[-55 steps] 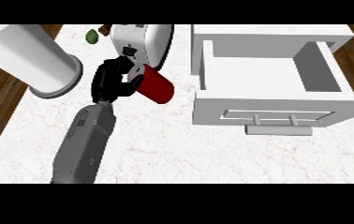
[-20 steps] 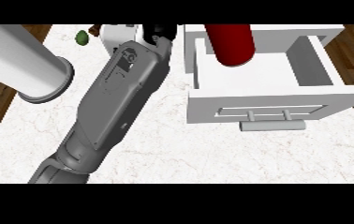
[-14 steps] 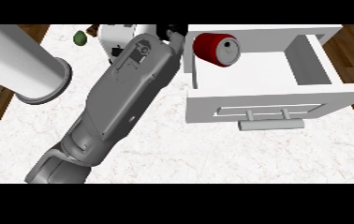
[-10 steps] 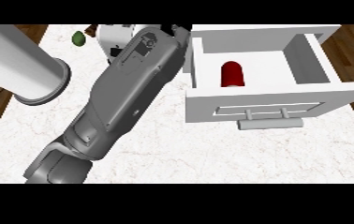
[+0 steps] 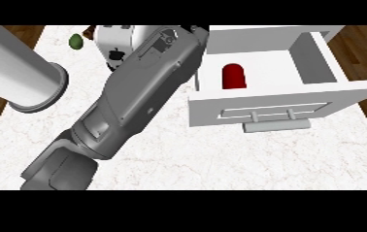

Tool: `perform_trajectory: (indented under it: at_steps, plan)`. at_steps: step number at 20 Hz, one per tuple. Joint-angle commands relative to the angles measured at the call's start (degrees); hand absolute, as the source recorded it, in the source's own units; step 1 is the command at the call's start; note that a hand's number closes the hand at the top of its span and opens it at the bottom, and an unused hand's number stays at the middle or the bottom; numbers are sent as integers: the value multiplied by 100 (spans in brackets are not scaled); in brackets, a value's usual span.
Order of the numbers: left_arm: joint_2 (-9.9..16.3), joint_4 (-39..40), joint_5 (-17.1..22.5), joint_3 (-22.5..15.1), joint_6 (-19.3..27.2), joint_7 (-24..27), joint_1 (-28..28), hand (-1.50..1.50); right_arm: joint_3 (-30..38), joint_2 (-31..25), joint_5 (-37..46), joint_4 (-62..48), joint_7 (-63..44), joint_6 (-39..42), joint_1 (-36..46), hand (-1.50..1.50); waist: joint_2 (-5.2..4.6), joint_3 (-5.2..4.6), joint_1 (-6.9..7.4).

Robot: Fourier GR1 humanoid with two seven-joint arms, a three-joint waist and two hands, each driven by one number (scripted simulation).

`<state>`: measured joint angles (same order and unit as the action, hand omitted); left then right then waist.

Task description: Pick up the can, place it into the drawer and close the drawer

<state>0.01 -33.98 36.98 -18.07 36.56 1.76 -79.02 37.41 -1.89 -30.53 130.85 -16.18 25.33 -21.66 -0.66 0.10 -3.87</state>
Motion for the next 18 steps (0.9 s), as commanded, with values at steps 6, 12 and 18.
perform_trajectory:
  at_steps: [6,12,18]
  plan:
    - [-1,542,809,-717,141,327,-28,150,-275,182,179,212,-166,-134,155,-150,-41,0,-89]
    - [-1,552,1110,-1297,539,345,-63,-150,61,-77,-20,-78,-71,-35,219,-150,-32,3,-133]
    - [-1,786,1388,-1433,649,497,-121,-150,-155,37,118,98,-224,-63,241,-150,-62,1,-159]
